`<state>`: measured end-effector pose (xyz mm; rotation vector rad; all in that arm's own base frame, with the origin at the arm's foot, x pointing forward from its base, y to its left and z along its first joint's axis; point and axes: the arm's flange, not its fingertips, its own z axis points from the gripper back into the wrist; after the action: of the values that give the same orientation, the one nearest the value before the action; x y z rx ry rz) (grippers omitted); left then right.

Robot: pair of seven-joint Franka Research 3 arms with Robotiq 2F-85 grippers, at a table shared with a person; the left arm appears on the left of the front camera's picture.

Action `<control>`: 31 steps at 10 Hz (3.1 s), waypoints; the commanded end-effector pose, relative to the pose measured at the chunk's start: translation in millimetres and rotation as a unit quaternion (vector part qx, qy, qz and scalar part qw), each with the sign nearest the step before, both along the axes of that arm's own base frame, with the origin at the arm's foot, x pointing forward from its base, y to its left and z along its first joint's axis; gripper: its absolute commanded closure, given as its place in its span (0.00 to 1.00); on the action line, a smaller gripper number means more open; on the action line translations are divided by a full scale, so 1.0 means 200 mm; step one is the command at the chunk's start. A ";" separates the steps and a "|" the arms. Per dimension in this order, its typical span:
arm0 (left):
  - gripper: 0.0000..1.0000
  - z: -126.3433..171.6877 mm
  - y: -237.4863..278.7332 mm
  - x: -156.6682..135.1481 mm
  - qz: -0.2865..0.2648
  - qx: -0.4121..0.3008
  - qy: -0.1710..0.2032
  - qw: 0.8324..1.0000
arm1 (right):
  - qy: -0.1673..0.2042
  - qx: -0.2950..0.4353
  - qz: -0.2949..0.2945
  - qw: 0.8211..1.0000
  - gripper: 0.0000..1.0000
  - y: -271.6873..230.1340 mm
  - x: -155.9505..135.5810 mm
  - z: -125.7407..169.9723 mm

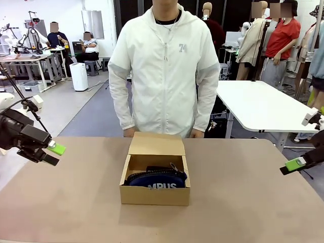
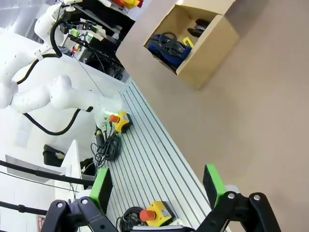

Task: Pack the items into the box.
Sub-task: Pick up the item indicated by the person and place it inside the Mailer Box, then close the Mailer Box.

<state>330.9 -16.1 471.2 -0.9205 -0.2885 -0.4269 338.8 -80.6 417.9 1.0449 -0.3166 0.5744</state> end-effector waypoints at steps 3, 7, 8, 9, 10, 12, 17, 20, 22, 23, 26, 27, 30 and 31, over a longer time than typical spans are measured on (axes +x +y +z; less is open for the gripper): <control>0.00 0.00 0.01 0.00 -0.002 -0.001 -0.002 1.000 | -0.013 0.011 0.004 1.000 0.00 0.02 0.01 0.01; 0.00 0.00 0.01 0.00 -0.002 -0.001 -0.002 1.000 | -0.013 0.011 0.004 1.000 0.00 0.02 0.01 0.01; 0.00 0.00 0.01 0.00 -0.002 -0.001 -0.002 1.000 | -0.013 0.011 0.004 1.000 0.00 0.02 0.01 0.01; 0.00 0.00 0.01 0.00 -0.002 -0.001 -0.002 1.000 | -0.013 0.011 0.004 1.000 0.00 0.02 0.01 0.01; 0.00 0.00 0.01 0.00 -0.002 -0.001 -0.002 1.000 | -0.013 0.011 0.004 1.000 0.00 0.02 0.01 0.01; 0.00 0.00 0.01 0.00 -0.002 -0.001 -0.002 1.000 | -0.013 0.011 0.004 1.000 0.00 0.02 0.01 0.01; 0.00 0.00 0.01 0.00 -0.002 -0.001 -0.002 1.000 | -0.013 0.011 0.004 1.000 0.00 0.02 0.01 0.01; 0.00 0.00 0.01 0.00 -0.002 -0.001 -0.002 1.000 | -0.013 0.011 0.004 1.000 0.00 0.02 0.01 0.01; 0.00 0.00 0.01 0.00 -0.002 -0.001 -0.002 1.000 | -0.013 0.011 0.004 1.000 0.00 0.02 0.01 0.01; 0.00 0.00 0.01 0.00 -0.002 -0.001 -0.002 1.000 | 0.000 0.000 0.001 1.000 0.00 0.00 0.00 0.00; 0.00 -0.08 -0.06 0.29 0.047 0.015 0.038 0.998 | 0.048 -0.057 -0.018 0.997 0.00 0.36 0.37 -0.06; 0.00 -0.16 -0.09 0.41 0.052 0.013 0.042 0.998 | 0.056 -0.072 -0.020 0.996 0.00 0.50 0.50 -0.12; 0.00 -0.58 -0.11 0.74 0.113 -0.045 0.074 0.990 | 0.063 -0.005 -0.095 0.993 0.00 0.84 0.81 -0.40; 0.00 -0.67 -0.13 0.80 0.105 -0.088 0.084 0.987 | 0.076 -0.007 -0.108 0.991 0.00 0.85 0.85 -0.46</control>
<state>473.6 -38.4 342.8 -0.9888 -0.2313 -0.1292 494.9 92.6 329.6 0.9954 -0.2398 0.3426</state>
